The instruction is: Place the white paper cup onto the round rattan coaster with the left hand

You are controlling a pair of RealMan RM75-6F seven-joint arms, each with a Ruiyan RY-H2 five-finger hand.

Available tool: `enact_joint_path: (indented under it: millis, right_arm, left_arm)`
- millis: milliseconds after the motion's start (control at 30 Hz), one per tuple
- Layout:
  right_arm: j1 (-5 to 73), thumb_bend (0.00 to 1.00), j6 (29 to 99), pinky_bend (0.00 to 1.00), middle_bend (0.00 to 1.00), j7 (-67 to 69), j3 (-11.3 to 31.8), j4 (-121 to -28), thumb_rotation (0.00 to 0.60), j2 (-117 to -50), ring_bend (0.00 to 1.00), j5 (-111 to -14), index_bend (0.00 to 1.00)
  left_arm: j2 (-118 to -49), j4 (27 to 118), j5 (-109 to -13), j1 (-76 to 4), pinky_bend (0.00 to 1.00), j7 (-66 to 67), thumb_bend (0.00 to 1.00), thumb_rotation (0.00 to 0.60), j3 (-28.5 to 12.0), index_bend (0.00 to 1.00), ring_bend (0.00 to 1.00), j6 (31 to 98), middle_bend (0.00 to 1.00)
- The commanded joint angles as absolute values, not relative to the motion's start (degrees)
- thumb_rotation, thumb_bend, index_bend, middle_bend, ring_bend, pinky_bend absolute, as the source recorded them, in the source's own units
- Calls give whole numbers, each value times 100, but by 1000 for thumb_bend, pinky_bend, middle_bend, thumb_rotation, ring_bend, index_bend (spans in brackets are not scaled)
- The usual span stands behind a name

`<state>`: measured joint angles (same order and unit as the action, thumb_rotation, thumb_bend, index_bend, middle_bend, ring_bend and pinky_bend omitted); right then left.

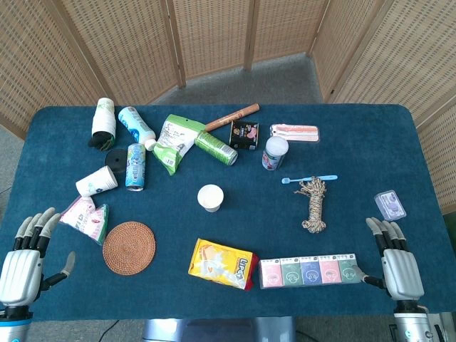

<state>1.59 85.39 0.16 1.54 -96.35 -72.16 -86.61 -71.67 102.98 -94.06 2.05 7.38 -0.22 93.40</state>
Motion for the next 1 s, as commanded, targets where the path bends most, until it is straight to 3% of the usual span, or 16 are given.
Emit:
enact_joint_path:
  millis: [33,700,1000]
  right_arm:
    - [154,221,8548,0,0,17,159,-9633,600,-7216,0,-8659,0]
    - [114,222,8585,0,0,129,140,-9575,600,-7193,0,-8699,0]
    - [111,220,8584,0,0,162,209,-9564,600,-7139,0,-8588,0]
  left_arm:
    - [-7191,10283,-9390,190,0,731,456,488,-19,93,1,9312,85]
    - [-7023,10435,-9491,148,0,794,456,488,-21,76,1,9341,80]
    - [-6552,10469,-9316,-440,0,872,456,490,-251,39,0,8505,58]
